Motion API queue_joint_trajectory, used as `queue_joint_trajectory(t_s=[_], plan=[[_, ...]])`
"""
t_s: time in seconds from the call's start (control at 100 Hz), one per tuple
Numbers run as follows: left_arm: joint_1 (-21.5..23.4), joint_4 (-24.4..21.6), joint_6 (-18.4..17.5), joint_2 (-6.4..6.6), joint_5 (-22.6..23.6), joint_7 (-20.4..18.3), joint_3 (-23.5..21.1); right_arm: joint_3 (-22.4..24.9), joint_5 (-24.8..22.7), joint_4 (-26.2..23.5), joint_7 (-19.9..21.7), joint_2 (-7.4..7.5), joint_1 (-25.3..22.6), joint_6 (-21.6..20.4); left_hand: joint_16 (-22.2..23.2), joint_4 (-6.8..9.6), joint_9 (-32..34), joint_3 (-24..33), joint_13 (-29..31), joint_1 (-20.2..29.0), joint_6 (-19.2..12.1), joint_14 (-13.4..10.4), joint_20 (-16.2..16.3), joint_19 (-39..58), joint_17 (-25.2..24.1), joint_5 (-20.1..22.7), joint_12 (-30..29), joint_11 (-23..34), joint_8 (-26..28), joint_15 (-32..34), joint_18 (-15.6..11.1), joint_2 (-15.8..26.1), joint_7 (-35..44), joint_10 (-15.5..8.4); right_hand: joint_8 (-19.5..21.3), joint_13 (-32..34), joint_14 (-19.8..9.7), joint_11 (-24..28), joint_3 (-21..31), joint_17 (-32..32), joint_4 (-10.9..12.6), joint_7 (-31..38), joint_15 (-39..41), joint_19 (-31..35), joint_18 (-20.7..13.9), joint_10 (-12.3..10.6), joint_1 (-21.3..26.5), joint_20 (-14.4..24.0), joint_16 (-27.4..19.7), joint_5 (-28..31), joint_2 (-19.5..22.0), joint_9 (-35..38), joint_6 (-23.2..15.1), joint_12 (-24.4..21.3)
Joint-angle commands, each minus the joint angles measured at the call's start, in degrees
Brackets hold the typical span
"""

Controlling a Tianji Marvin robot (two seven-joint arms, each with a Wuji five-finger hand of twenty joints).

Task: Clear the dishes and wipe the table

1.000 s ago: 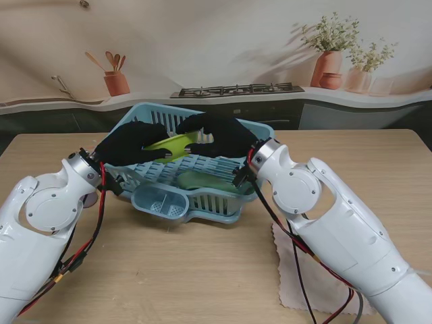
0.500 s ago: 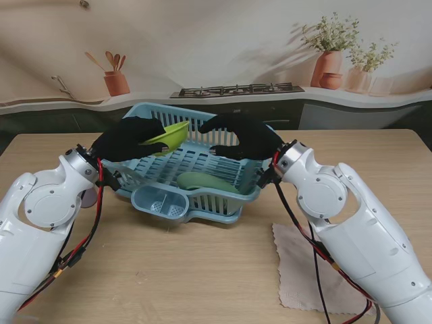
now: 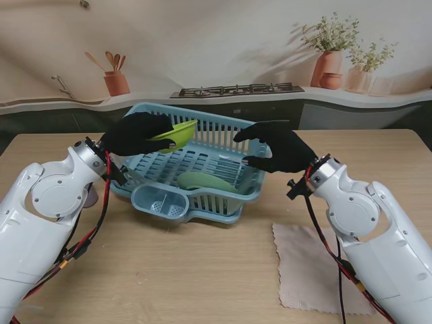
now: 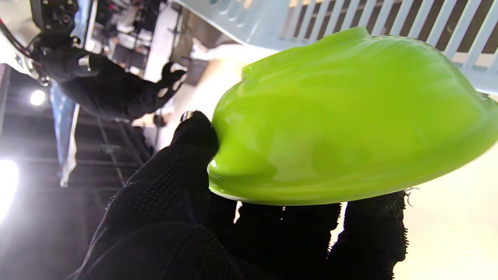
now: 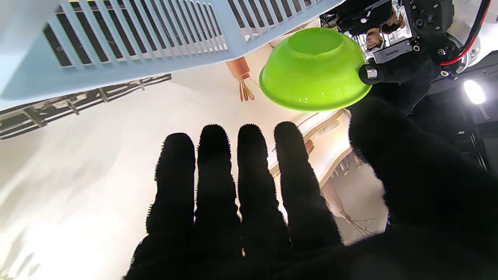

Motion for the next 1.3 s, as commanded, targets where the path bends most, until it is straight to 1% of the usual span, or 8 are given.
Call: queue_joint_trajectory(t_s=[0.0,0.31,0.33,0.35,0.4,0.67,0.92,1.29], plan=[[-0.78,0.17,0.24,-0.17,0.04,-0.47,0.2,0.93,-0.59,-0.15,-0.35,0.45,-1.66,-1.12,0.76,1.36,-0.43,5.98,1.47,5.11,-5.46,0.9,0.26,2.88,-0.25,1.5,1.43,1.45,0.42,2.02,0.85,3.2,3.42,1.17,1.09,-0.31,0.72,2.17,-0.47,0.71,1.95,1.27,2.7,2.12,-1.06,0.58,1.53,1.13,1.51,-0.76,1.4,-1.65,1.08,1.17],[-2.2,0.99,1.3,-0.23,-0.51,-0.89,1.3,6.46,-5.06,0.99,-5.89,-0.08,-7.38,-5.36,0.55,1.63,-0.49,5.34,1.36,5.44,-5.43,0.93,0.22,2.91,-0.26,1.44,1.28,1.4,0.1,1.86,0.84,3.35,3.29,1.28,7.22,0.94,2.29,16.2,-1.44,3.81,2.36,15.09,18.01,11.65,-2.03,1.48,7.92,6.15,8.56,-2.53,3.74,-0.74,1.63,6.3],[-2.25,1.0,1.39,-0.23,-0.54,-0.93,1.37,6.76,-5.41,1.11,-6.33,-0.13,-7.71,-5.63,0.55,1.65,-0.5,5.32,1.36,5.47,-5.44,0.93,0.21,2.91,-0.26,1.44,1.28,1.4,0.09,1.86,0.84,3.35,3.29,1.28,7.03,0.85,2.23,17.13,-1.92,3.95,1.57,16.18,18.83,12.26,-2.04,1.47,8.33,6.6,8.94,-2.83,3.66,-0.78,1.53,6.66],[-2.29,1.0,1.49,-0.22,-0.58,-0.98,1.42,7.02,-5.76,1.24,-6.75,-0.17,-8.01,-5.88,0.54,1.67,-0.55,5.31,1.37,5.51,-5.43,0.93,0.21,2.91,-0.26,1.42,1.26,1.38,0.07,1.86,0.84,3.35,3.28,1.3,4.42,1.08,2.23,17.77,-2.17,4.14,0.59,18.24,19.39,12.5,-1.91,1.36,8.68,7.16,9.16,-3.11,3.56,-0.61,1.39,6.77],[-2.39,1.04,1.67,-0.22,-0.67,-1.1,1.58,7.66,-6.6,1.54,-7.54,-0.24,-8.76,-6.4,0.52,1.69,-0.55,5.24,1.37,5.51,-5.42,0.93,0.21,2.91,-0.26,1.42,1.25,1.38,0.06,1.87,0.84,3.31,3.28,1.31,1.65,1.38,2.23,19.29,-2.9,4.39,-1.09,22.19,20.74,13.42,-1.87,1.13,9.49,7.93,9.76,-3.8,3.28,-0.36,1.04,7.42],[-3.02,1.78,2.35,-0.34,-0.13,-0.73,2.77,9.43,-9.41,3.16,-10.86,-0.57,-12.34,-7.31,0.43,1.82,-0.53,5.06,1.27,5.58,-5.52,0.93,0.14,2.82,-0.36,1.53,1.15,1.35,-0.14,1.83,0.74,3.24,3.21,1.2,1.69,2.34,1.5,24.56,-4.95,4.93,-3.79,33.46,24.24,15.74,-1.68,-0.7,11.75,9.54,11.35,-6.17,2.4,0.45,-0.96,9.79],[-4.21,2.89,3.89,-0.38,0.35,-1.06,4.22,10.7,-11.8,5.33,-15.49,-1.17,-15.05,-7.33,0.23,1.86,-0.48,5.2,1.15,5.54,-5.59,0.95,0.01,2.61,-0.49,1.67,0.95,1.12,-0.55,1.52,0.64,3.08,3.1,1.16,0.44,0.64,1.68,22.35,-4.36,3.69,-2.87,31.21,21.48,13.37,-1.4,-0.14,10.44,8.53,10.19,-6.69,2.85,-1.28,0.25,8.45],[-7.52,7.41,7.09,-1.04,2.12,1.03,8.22,11.11,-13.19,7.88,-17.24,-1.27,-15.24,-6.82,-0.31,1.84,-0.4,5.64,1.1,5.4,-5.76,0.98,-0.31,2.07,-0.69,1.75,0.59,0.87,-1.19,0.73,0.62,2.81,3.28,1.13,0.35,0.66,1.86,22.17,-4.32,3.63,-2.81,30.45,21.02,13.0,-1.1,-0.03,10.61,8.32,9.97,-6.27,2.75,-1.22,0.52,8.23]])
